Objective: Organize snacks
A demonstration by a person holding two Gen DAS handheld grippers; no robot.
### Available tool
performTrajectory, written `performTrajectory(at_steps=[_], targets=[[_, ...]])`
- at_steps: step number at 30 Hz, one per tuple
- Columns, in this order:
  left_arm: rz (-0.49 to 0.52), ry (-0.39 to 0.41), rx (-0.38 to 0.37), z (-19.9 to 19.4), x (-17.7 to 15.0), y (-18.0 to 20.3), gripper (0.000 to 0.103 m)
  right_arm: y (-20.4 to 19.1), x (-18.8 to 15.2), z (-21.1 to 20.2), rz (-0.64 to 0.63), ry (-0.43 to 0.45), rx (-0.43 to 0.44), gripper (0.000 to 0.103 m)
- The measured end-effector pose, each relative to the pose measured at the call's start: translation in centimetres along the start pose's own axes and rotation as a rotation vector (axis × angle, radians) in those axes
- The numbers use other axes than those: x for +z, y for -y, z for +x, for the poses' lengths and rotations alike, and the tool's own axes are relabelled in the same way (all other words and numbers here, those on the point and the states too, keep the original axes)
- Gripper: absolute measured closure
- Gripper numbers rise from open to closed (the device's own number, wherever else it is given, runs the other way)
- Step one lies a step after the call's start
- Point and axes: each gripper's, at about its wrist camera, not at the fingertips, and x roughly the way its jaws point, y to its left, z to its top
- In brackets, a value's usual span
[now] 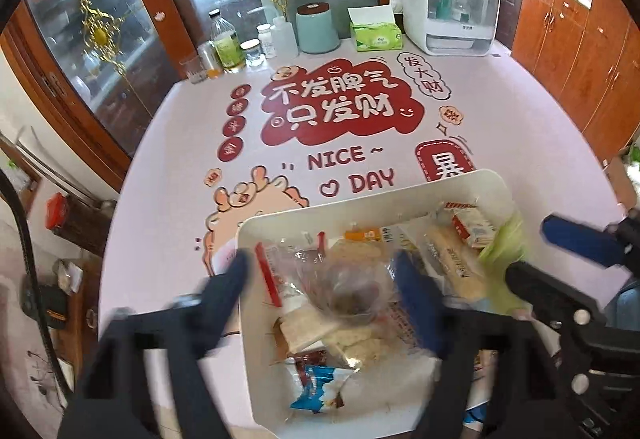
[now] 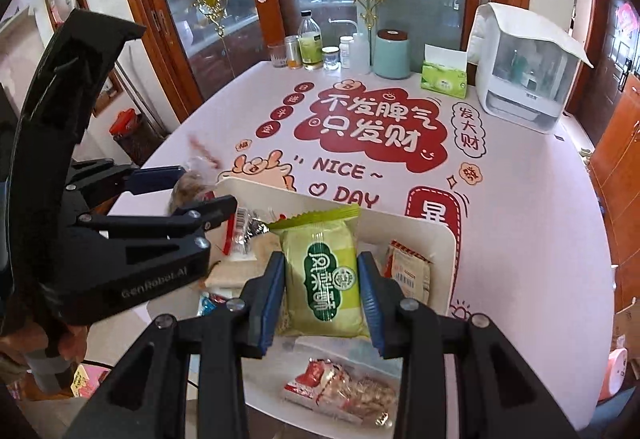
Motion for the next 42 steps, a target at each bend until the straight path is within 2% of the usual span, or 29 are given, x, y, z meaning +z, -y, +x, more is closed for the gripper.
performTrajectory(at_steps=[2,7,11,17,24,28,38,42], targets=[[0.017,0.032,0.053,-0.5,-0.4,0.4,0.007,-0.3,-0.2,-0.7,-0.014,0.027,-0.034,0.058],[0.015,0.014,0.080,-0.8,-0.7,0.5,0.005,-0.4,-0.2,-2.0,-0.018,0.077,-0.084,0.041],[-0.008,0.016,0.083,-1.3,-0.9,0.2,0.005,-0.3,-0.1,-2.7,-0.002,0.101,-0.077,0.040],[-0.046,0.076,0.107,-2.9,-0.9,-0.3,0.005,0.0,0.0,-3.1,0.042,0.111,-0.062,0.040],[-0.117,0.078,0.060,-3.8,-1.0,-0.8,0.005,0.6,-0.1,-3.7,0.112,0.110,-0.024,0.040],[-0.127,0.080,0.045,-4.2,-1.3,-0.5,0.005,0.8,-0.3,-4.0,0.131,0.106,-0.018,0.040],[-0.135,0.151,0.029,-6.7,-2.0,-0.1,0.005,2.4,-0.6,-5.2,0.223,0.107,-0.008,0.040],[-0.149,0.158,0.020,-6.9,-2.3,-0.2,0.005,2.2,-0.7,-5.7,0.222,0.121,-0.030,0.040]])
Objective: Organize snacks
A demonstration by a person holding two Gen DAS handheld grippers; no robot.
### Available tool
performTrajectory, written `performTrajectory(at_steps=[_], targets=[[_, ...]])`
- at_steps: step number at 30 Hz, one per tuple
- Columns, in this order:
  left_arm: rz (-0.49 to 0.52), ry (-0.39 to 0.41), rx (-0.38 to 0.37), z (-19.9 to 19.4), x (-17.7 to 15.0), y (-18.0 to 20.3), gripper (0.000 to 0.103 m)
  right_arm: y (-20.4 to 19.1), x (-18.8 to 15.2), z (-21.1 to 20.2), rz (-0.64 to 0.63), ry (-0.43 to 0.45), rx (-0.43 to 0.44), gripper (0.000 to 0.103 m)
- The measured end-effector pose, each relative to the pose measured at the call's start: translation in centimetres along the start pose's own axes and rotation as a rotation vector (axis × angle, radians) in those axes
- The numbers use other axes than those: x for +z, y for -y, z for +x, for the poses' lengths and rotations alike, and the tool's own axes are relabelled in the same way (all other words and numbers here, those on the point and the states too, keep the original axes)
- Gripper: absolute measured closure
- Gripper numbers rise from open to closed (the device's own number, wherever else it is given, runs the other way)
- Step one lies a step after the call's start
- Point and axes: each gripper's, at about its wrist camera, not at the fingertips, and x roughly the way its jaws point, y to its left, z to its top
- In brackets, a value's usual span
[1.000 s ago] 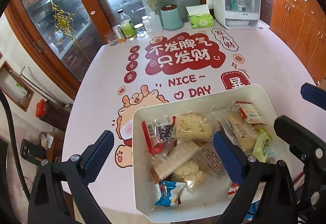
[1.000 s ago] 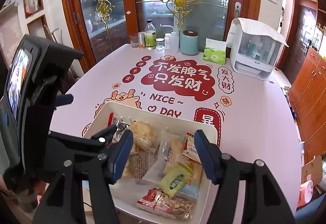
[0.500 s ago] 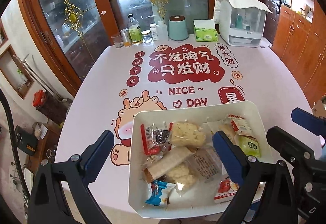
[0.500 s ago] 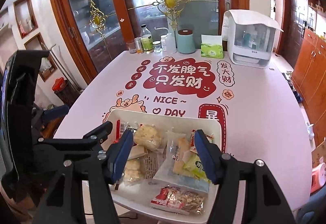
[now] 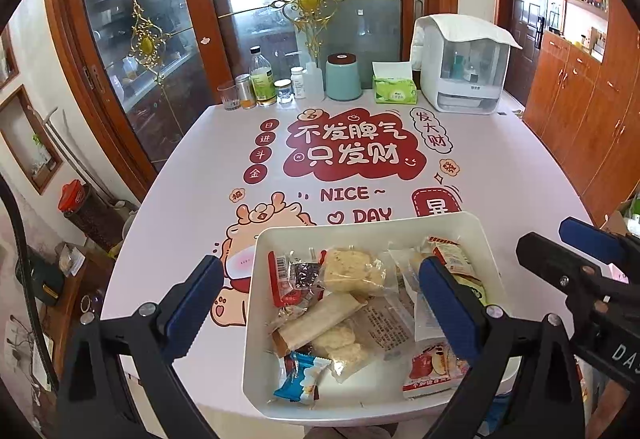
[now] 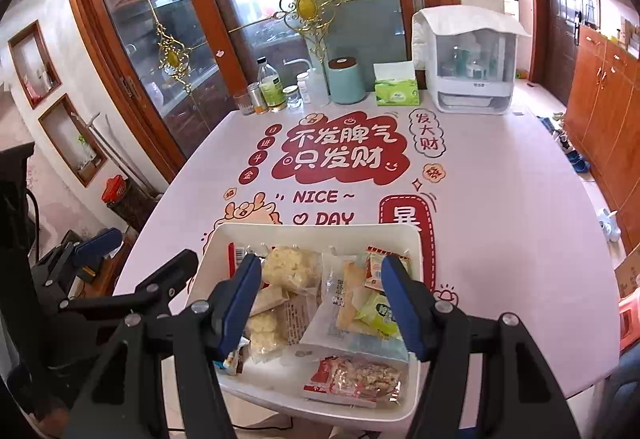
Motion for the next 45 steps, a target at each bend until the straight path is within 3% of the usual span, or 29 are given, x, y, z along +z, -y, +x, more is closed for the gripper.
performTrajectory(at_steps=[15,45], targets=[[-0.028,-0.057,-0.014,1.6,0.0,-0.1,0.005,-0.3,-0.1,0.7,-0.011,-0.024,-0.029,0.040],[-0.006,-0.070,-0.028,2.7,0.2,-0.4,0.005,-0.5,0.0,1.3,0.026,-0.043,-0.059,0.040]])
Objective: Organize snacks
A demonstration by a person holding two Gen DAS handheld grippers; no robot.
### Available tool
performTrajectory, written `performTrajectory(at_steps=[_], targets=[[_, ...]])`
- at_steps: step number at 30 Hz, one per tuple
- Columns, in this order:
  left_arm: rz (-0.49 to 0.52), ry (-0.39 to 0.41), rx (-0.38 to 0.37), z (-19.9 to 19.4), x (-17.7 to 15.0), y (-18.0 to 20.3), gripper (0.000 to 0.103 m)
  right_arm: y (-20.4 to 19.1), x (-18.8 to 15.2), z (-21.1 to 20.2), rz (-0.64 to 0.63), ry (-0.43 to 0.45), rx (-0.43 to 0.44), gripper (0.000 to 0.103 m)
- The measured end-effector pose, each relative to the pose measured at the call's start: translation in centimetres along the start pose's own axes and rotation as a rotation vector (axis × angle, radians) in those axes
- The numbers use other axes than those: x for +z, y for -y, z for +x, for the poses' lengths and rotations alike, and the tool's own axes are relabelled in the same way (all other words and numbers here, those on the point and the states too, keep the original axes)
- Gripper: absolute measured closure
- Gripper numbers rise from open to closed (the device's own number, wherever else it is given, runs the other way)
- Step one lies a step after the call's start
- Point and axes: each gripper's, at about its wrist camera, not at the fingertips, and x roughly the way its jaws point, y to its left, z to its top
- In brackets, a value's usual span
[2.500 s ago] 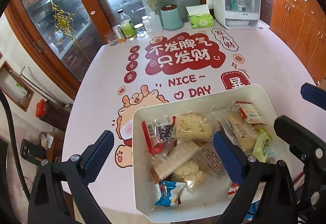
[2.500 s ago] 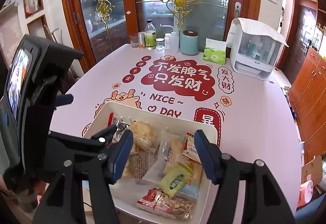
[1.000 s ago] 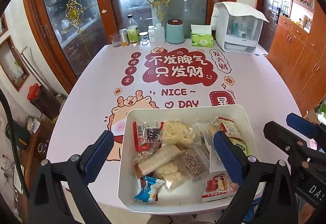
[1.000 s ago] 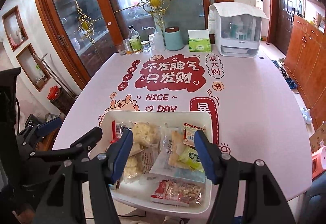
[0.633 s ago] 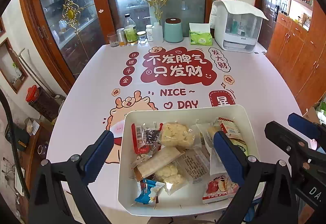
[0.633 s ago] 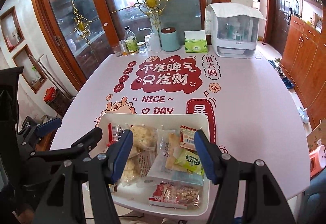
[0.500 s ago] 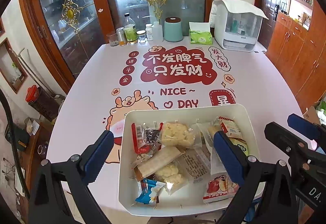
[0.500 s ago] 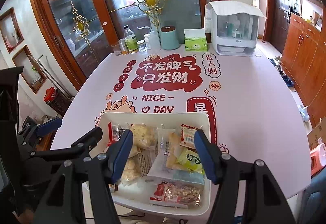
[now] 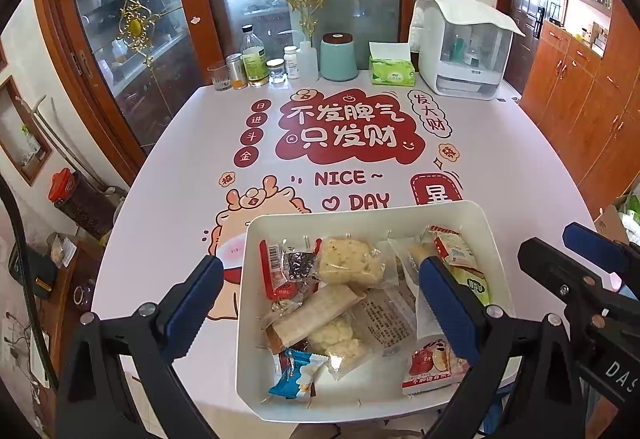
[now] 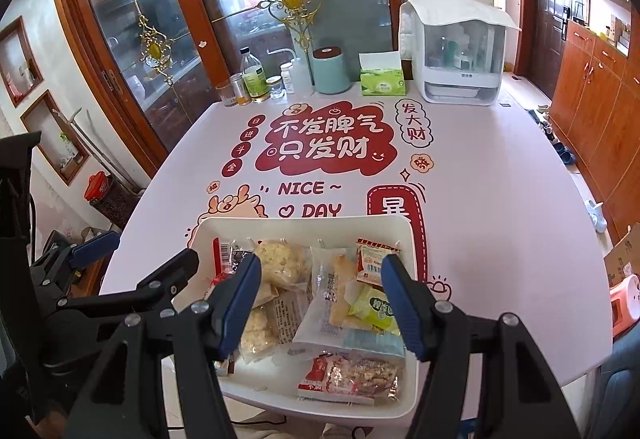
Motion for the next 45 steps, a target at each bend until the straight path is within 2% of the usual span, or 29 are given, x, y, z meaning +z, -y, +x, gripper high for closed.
performTrajectory(at_steps=[45], targets=[[0.002,-0.017,-0.007,0.2,-1.2,0.0,0.005,0.1,-0.3,0.0,0.004,-0.008,0.003,0.040]])
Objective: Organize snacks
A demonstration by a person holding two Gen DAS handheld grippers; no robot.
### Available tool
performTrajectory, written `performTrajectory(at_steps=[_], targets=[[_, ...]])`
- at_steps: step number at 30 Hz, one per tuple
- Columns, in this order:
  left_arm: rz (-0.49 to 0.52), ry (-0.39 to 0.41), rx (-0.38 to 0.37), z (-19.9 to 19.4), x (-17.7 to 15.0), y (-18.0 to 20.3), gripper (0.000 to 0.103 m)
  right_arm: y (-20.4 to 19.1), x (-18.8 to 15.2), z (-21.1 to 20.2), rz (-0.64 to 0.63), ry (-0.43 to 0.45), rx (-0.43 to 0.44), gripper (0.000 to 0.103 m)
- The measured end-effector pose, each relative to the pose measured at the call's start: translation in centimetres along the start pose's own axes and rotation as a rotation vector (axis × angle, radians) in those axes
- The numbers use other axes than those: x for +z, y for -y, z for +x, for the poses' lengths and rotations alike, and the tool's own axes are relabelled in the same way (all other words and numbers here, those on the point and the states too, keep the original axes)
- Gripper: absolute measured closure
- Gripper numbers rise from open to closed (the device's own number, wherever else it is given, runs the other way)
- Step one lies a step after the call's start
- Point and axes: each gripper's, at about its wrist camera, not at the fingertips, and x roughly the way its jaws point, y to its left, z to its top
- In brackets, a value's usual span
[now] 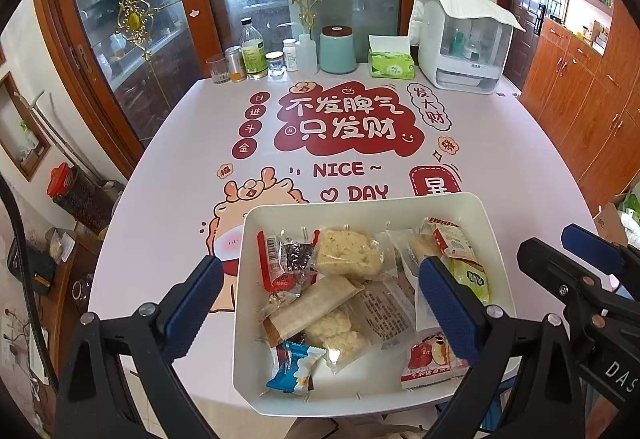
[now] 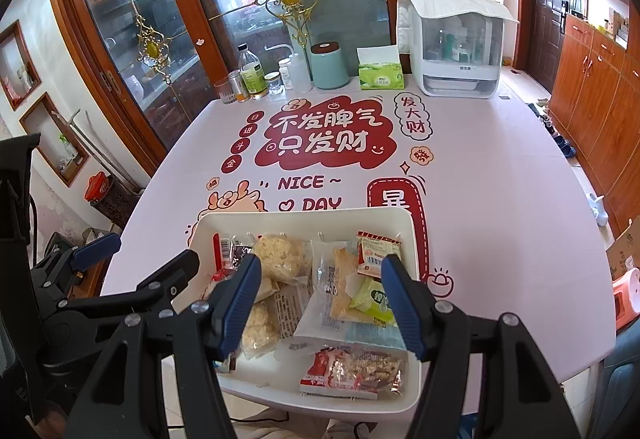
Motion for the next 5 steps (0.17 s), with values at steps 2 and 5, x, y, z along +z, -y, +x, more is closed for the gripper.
performTrajectory(at_steps=[2,5], targets=[[-0.001,0.000,0.001,-0.10,-0.30,0.08,0.005,-0.04,-0.29,-0.03,0.002,-0.002,0.003,0.040],[0.000,-0.002,0.002,-0.12,-0.32,0.06,0.005,-0.14,-0.65,-0.07,0.003,-0.003,0.003,0.040]])
